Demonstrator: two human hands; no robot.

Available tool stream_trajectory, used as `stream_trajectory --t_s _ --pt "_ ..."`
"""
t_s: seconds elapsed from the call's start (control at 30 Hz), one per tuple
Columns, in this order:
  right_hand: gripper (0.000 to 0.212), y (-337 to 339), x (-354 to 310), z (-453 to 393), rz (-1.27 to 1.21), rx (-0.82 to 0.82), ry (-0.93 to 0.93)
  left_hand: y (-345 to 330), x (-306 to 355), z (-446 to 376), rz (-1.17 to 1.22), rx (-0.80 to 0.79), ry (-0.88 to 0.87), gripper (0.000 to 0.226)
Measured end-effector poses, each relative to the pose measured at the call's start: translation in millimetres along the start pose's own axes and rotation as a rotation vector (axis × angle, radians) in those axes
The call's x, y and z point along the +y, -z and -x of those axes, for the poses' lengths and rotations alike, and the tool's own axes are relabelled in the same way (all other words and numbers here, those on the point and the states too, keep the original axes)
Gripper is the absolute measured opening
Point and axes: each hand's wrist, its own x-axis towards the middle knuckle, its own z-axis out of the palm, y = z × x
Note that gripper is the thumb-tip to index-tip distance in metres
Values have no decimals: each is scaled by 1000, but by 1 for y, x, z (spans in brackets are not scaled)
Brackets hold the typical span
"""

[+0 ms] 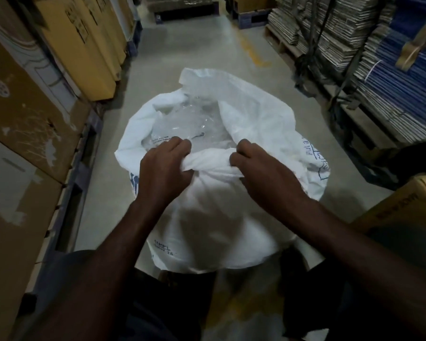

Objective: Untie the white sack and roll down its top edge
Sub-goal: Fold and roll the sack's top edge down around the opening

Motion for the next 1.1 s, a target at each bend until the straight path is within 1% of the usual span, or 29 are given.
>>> stream_trajectory --t_s 0.07,0.1,0.13,0.17,0.23,0.27,0.3,0.33,0.37,0.43,0.47,0.53,0.6,0.63,0.7,0.73,0.77,0.8,0.87,0.9,0.93,1.0,1.07,1.1 --pt "16 2 11 -3 74 76 22 0 0 1 -3 -23 -13 21" --pt "19 5 17 -5 149 98 44 1 -1 1 3 -36 -20 22" --pt "27 10 25 -9 240 82 72 3 -4 1 16 -52 -22 23" --pt "36 16 32 -12 295 19 105 5 -6 1 37 -70 -11 24" --pt "56 26 47 -17 284 -146 197 9 -9 2 91 -92 29 25" --pt "60 29 52 -18 267 -193 247 9 -9 3 116 -98 48 26" --pt "58 30 56 -19 263 -186 277 9 -10 4 132 -105 60 27" --pt "52 29 58 -18 257 -118 273 9 -9 4 139 -116 66 28" --pt "45 27 58 -16 257 -7 235 10 -7 4 145 -131 73 30" --pt "27 22 58 -12 265 217 67 11 -2 1 173 -177 91 31" --pt "19 18 57 -12 240 296 -26 11 1 -1 182 -205 96 31" --pt "15 7 57 -13 167 387 -180 8 12 -3 177 -282 85 30" --pt "16 -3 59 -15 107 418 -247 3 21 -2 185 -352 41 28" --pt "17 -6 59 -14 95 423 -236 2 25 -1 190 -374 5 37" --pt "17 -10 60 -10 90 431 -178 1 36 -5 197 -385 -87 74" --pt "17 -11 59 -8 85 436 -161 -2 44 -8 188 -366 -117 85" --pt "16 -12 58 -7 79 438 -155 -6 55 -11 159 -339 -135 89" --pt "15 -13 56 -7 72 439 -153 -11 67 -13 108 -315 -132 83" --pt "17 -14 52 -5 71 453 -100 -23 84 -13 25 -232 -96 54" --pt "20 -13 52 -3 74 456 -25 -25 86 -13 17 -199 -57 42" --pt "23 -12 54 0 81 438 70 -24 85 -13 41 -181 -12 37" --pt "24 -10 63 8 132 338 234 -20 75 -15 109 -125 50 34" --pt "28 -12 67 22 178 201 288 -19 67 -17 68 -62 47 34" --pt "30 -14 66 29 173 104 294 -20 64 -17 23 -55 34 36"
